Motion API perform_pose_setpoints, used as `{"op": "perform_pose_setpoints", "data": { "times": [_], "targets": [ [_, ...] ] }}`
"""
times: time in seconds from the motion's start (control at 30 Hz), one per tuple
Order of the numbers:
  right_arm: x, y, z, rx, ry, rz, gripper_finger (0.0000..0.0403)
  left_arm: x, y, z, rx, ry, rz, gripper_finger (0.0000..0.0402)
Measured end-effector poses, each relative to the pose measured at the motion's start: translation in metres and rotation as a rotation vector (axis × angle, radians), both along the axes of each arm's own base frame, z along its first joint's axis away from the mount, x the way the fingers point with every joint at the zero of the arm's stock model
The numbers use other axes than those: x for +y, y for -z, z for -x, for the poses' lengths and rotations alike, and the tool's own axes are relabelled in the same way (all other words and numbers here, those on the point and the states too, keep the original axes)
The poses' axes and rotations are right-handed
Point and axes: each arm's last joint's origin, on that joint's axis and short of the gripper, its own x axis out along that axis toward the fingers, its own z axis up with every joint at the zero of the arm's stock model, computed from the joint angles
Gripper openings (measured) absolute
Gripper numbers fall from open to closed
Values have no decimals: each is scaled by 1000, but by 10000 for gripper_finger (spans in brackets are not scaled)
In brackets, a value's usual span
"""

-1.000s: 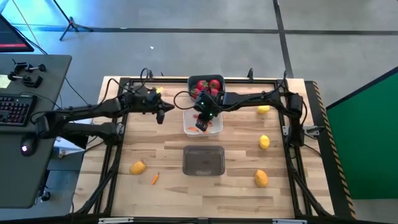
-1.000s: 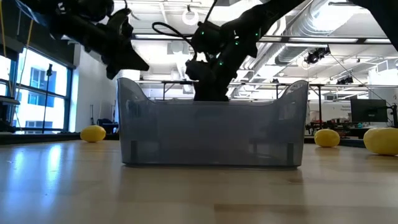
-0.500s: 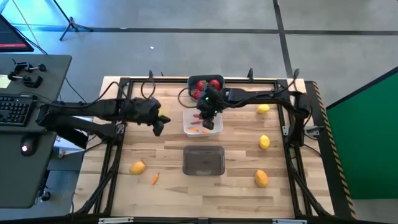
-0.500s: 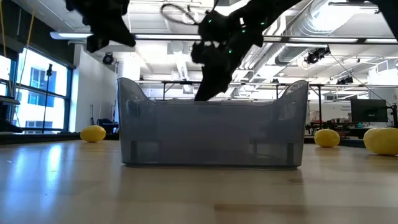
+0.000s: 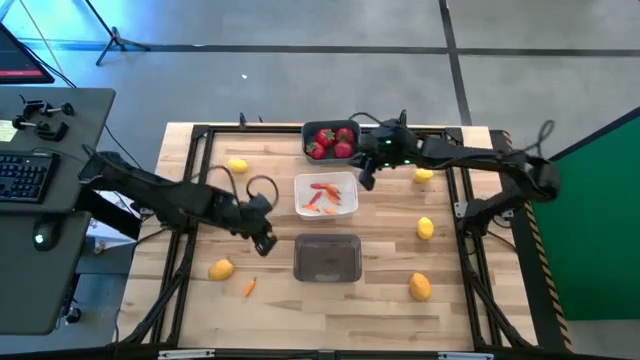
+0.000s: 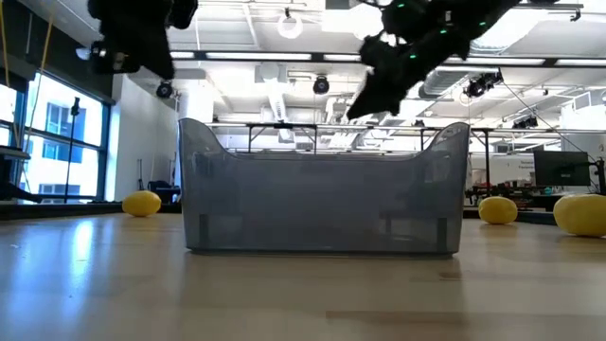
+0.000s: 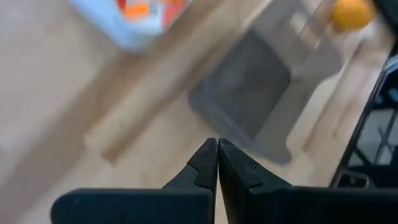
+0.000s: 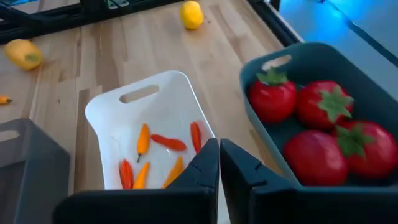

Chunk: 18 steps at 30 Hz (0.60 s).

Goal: Sort produce into baskets
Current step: Put the orange chili pepper into the white bin

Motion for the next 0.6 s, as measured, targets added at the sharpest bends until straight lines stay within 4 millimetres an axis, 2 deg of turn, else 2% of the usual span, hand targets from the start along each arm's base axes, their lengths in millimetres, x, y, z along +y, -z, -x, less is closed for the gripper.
{"op": "perform_pose_setpoints", "data": {
  "times": [0.17, 0.27, 0.43, 0.6],
  "targets": [
    [4, -6, 27, -40, 26, 18, 3, -26, 10, -18, 182, 10, 140, 1],
    [4, -6, 35, -45, 55, 22, 1, -39, 16, -31, 255, -17, 212, 1],
    [4, -6, 37, -37, 74, 26, 2, -56, 29, -49, 348, -14, 287, 15],
    [5, -5, 37, -27, 66, 27, 0, -77, 45, -54, 451, -6, 356, 67]
  ]
}}
